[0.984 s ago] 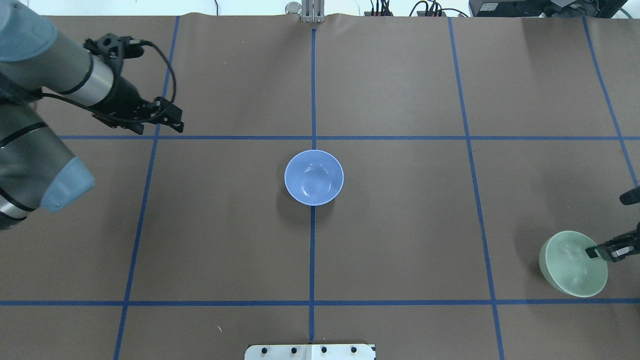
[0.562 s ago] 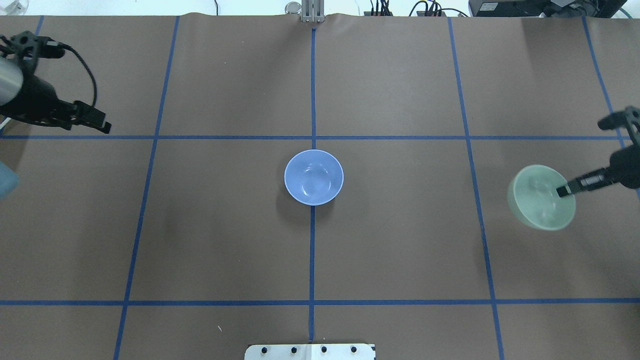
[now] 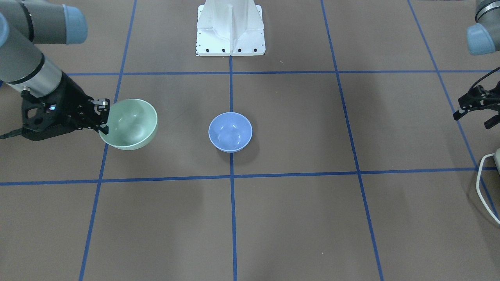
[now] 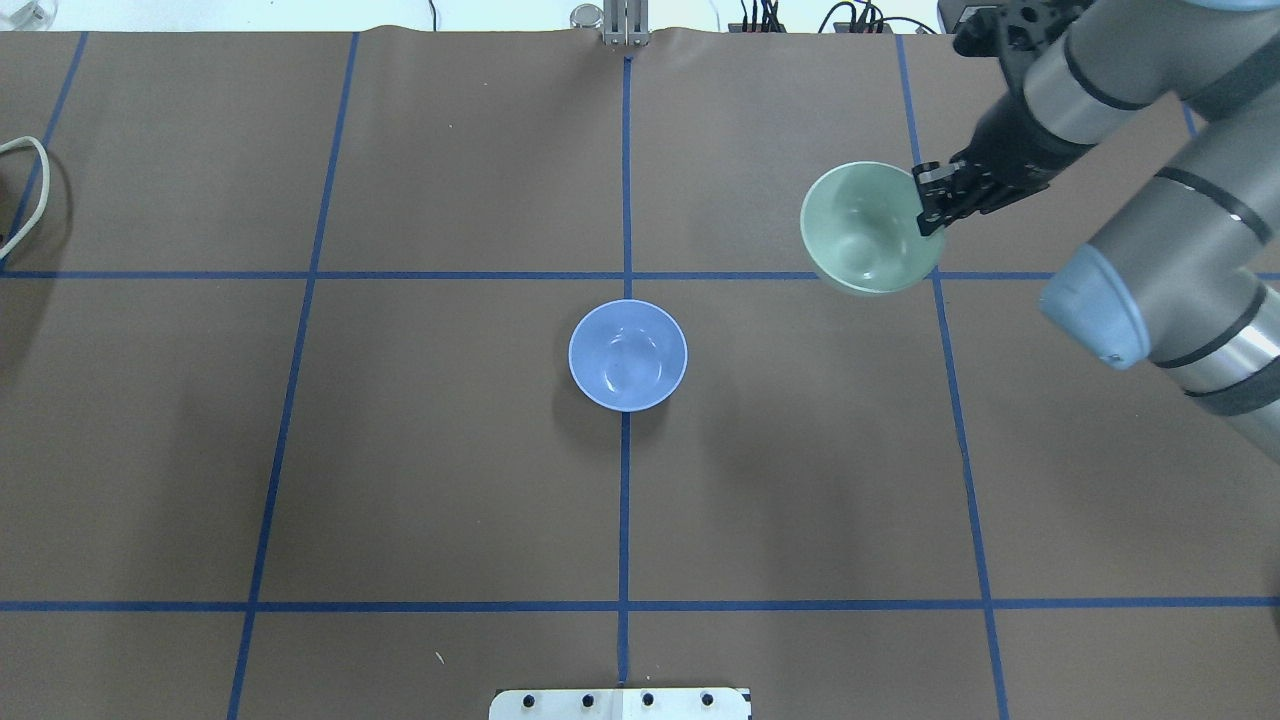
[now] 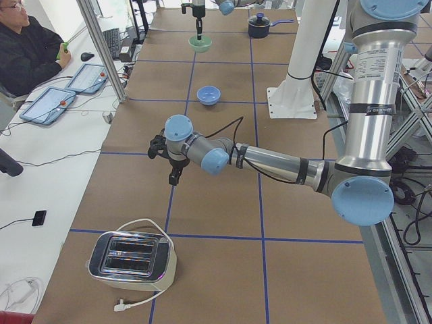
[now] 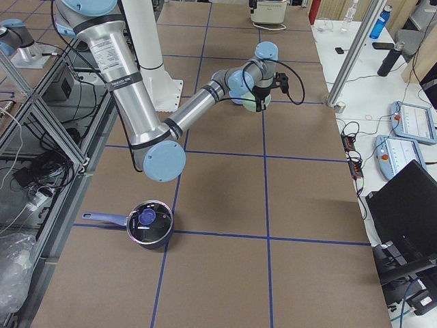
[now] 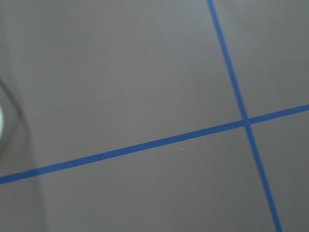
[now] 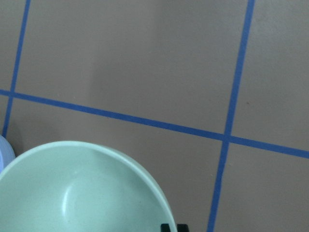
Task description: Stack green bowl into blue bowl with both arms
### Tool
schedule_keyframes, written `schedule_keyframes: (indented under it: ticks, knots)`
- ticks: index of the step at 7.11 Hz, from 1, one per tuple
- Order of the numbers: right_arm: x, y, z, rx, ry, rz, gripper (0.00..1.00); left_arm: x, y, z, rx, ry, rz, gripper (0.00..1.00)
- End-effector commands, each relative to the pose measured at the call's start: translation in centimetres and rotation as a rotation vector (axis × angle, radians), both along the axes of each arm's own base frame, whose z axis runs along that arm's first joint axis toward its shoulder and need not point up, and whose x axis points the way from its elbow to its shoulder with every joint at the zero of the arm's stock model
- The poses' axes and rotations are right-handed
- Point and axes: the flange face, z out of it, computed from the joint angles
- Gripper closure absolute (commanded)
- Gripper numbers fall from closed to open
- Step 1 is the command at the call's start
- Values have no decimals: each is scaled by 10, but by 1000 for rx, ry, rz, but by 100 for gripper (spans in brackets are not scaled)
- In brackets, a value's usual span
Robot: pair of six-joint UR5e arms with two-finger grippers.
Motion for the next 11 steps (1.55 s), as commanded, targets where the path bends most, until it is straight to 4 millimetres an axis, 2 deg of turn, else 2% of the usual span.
schedule_keyframes:
  ticks: [1,2,3,4,6,7,9,11]
  knots:
    - [-79,24,-58,-19,24,60,100,-60,11,49,27,-24,-9,2]
    - [-103,32,-71,-47,17,62,100,-72,12,64,28,-24,-4,2]
    - [-140,44,-83,-72,25,77,100,-84,15,71,35,-27,-10,2]
    - [-164,51,-92,-73,32,77,100,-85,20,70,33,-4,-6,2]
    - [-185,52,-88,-87,46,62,100,-96,25,56,53,22,-24,2]
    - [-203,54,-82,-85,43,44,100,-101,35,60,43,25,-33,2]
    - [-233,52,-67,-80,-3,40,100,-101,35,58,48,25,-35,2]
    - [-235,53,-65,-74,-6,35,100,-101,36,59,45,25,-33,2]
